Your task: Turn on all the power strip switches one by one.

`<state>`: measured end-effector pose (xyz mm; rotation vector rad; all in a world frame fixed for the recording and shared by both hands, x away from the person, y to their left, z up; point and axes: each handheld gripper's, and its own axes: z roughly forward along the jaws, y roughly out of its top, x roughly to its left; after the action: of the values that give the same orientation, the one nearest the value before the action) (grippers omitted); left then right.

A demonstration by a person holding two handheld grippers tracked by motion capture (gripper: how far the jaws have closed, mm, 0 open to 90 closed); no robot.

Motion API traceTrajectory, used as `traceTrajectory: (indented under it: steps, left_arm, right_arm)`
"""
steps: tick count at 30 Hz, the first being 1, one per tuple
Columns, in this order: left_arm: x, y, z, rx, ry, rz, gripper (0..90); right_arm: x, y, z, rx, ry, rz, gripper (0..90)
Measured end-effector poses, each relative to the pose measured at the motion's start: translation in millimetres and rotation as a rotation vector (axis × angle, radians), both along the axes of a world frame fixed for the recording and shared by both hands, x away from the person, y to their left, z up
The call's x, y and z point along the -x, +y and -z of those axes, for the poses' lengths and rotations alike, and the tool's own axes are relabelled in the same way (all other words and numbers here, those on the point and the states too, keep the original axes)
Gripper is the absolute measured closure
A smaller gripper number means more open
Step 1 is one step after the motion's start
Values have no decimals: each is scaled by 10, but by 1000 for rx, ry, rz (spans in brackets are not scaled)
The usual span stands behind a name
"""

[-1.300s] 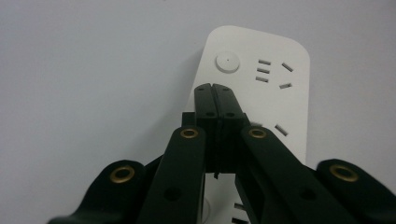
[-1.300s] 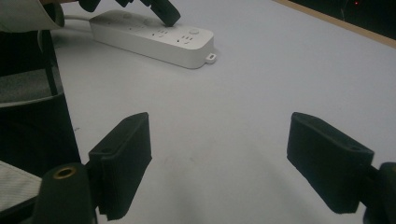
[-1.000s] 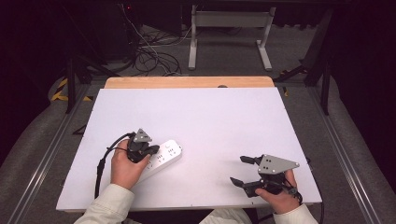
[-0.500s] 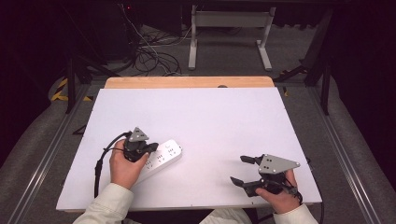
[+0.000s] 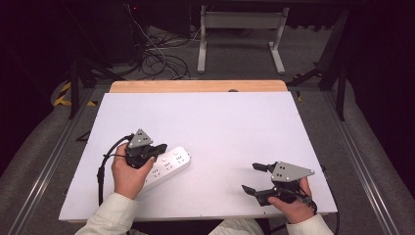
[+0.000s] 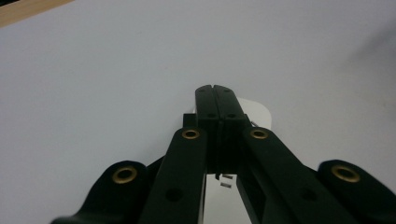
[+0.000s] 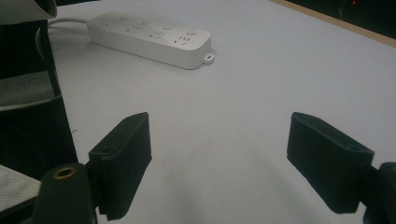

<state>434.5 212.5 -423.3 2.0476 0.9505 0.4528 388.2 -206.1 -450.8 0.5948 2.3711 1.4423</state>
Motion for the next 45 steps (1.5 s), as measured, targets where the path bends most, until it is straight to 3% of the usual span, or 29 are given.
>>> traceTrajectory:
  steps: [9,17,31,34,45]
  left_arm:
    - [-84,-139,36,-21,9,53,898]
    - [-214,-241,160,-32,58,71,898]
    - [-340,-263,299,-64,94,50,898]
    - [-357,-280,325,-54,108,52,898]
    - [-379,-268,361,-61,108,47,898]
  right_arm:
    - [-2,3,4,1,2,-1,221]
    - [-5,-7,3,1,2,-2,221]
    - [-10,-8,3,-2,3,-5,218]
    - [-11,-9,5,-2,4,-4,218]
    - [-10,-10,7,-4,4,-6,216]
